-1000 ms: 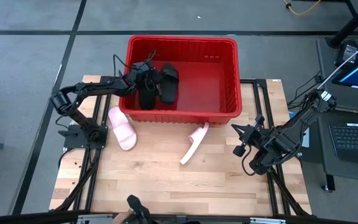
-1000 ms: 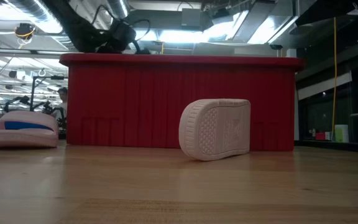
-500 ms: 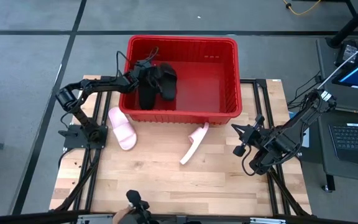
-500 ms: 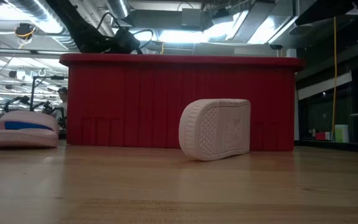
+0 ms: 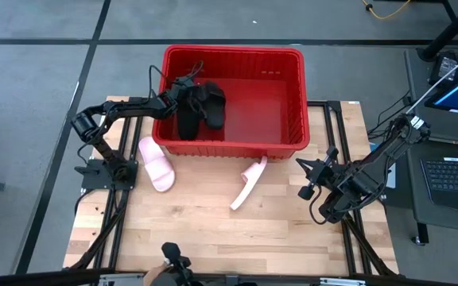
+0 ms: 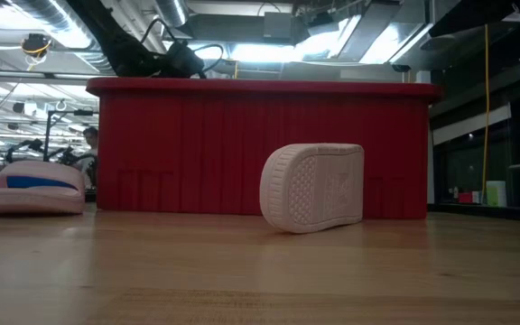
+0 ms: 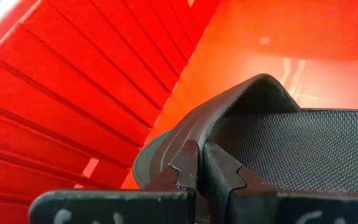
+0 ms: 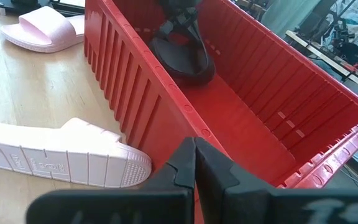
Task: Pick and place slides into bin
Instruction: Put the black slide into the red bin, then put the left pink slide into the red bin
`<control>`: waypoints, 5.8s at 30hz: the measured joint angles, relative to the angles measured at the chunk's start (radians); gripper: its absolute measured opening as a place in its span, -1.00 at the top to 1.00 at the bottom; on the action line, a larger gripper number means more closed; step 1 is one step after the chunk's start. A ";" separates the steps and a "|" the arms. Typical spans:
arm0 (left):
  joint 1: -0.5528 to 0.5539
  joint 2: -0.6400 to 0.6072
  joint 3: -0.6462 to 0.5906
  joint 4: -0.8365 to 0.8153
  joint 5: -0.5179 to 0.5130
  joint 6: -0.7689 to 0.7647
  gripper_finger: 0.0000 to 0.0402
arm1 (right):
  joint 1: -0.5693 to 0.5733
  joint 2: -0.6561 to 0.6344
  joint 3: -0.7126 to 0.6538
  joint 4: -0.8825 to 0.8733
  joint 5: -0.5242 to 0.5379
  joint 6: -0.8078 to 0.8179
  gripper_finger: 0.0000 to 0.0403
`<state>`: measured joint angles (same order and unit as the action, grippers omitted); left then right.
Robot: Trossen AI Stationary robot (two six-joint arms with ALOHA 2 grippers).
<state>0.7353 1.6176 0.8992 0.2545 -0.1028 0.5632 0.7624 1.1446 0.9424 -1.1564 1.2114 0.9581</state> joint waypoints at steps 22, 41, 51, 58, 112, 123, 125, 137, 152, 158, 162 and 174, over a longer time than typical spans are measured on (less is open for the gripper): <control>0.000 0.000 0.000 -0.049 0.000 0.026 0.99 | 0.000 0.000 0.000 0.000 0.000 -0.001 0.95; 0.000 0.000 0.020 -0.009 0.034 0.026 0.99 | 0.000 0.000 0.000 0.000 0.001 -0.017 0.95; 0.000 0.056 0.095 -0.086 0.040 0.026 0.99 | 0.000 0.000 0.000 0.001 0.011 -0.021 0.95; -0.001 0.116 0.104 -0.079 0.023 0.057 0.99 | 0.000 0.000 0.000 0.000 0.010 -0.022 0.95; -0.008 0.119 0.145 -0.237 -0.010 0.061 0.36 | 0.000 0.000 0.000 0.000 0.009 -0.024 0.95; -0.017 0.118 0.247 -0.404 0.013 0.019 0.35 | 0.000 0.000 0.000 0.000 0.009 -0.024 0.95; -0.027 0.118 0.247 -0.401 0.015 0.004 0.35 | 0.000 0.000 0.000 0.000 0.009 -0.024 0.95; -0.060 0.115 0.247 -0.350 -0.006 -0.041 0.35 | 0.000 0.000 0.000 0.000 0.009 -0.024 0.95; -0.068 0.006 0.247 -0.370 -0.005 -0.082 0.36 | 0.000 0.000 0.000 0.000 0.008 -0.024 0.95; -0.087 -0.067 0.247 -0.373 -0.006 -0.081 0.36 | 0.000 0.000 0.000 0.000 0.008 -0.024 0.95; -0.104 -0.123 0.247 -0.380 -0.007 -0.079 0.39 | 0.000 0.000 0.000 0.000 0.008 -0.024 0.95; -0.149 -0.354 0.242 -0.462 -0.007 -0.039 0.67 | 0.000 0.000 0.000 0.006 0.008 -0.021 0.95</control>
<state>0.5866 1.2633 1.1415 -0.2079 -0.1097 0.5244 0.7624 1.1446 0.9424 -1.1500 1.2198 0.9367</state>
